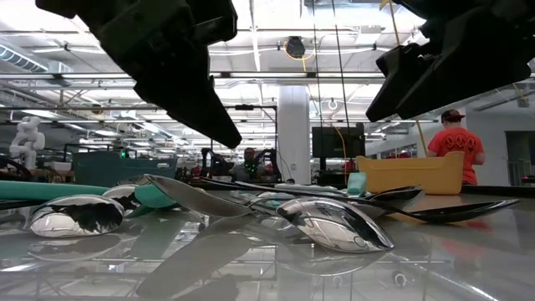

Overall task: Sort silverware by color (type)
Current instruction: Put the black spoon into the yellow bin

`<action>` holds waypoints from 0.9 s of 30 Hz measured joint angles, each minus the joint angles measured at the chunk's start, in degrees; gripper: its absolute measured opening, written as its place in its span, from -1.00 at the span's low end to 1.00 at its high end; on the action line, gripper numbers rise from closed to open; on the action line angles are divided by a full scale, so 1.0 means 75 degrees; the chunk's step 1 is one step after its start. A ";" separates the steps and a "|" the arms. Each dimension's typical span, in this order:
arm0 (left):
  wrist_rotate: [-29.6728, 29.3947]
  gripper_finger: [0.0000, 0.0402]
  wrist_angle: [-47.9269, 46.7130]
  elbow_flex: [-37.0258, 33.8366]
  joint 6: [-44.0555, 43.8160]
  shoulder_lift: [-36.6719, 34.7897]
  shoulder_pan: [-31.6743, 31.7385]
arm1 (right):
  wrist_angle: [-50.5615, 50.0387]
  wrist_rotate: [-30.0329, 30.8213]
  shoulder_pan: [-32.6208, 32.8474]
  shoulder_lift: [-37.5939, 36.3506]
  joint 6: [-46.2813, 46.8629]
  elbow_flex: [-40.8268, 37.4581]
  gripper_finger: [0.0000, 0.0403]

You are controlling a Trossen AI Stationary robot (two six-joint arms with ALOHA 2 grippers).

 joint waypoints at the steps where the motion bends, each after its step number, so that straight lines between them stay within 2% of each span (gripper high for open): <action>1: -0.0003 -0.27 0.0000 0.0000 -0.0056 0.0000 0.0005 | 0.0000 0.0000 0.0000 0.0000 0.0000 0.0000 0.06; 8: -0.0040 -0.27 0.0004 0.0000 -0.0206 0.0019 -0.0004 | 0.0000 -0.0006 0.0000 0.0000 0.0000 0.0000 0.06; 18: -0.0041 -0.27 0.0160 -0.0012 0.0030 0.0603 0.0031 | -0.0031 -0.0016 0.0000 0.0000 -0.0001 0.0000 0.06; 27: 0.0041 -0.27 -0.0284 -0.0009 -0.0088 0.0609 0.0297 | -0.0064 -0.0018 0.0001 0.0000 -0.0003 0.0000 0.06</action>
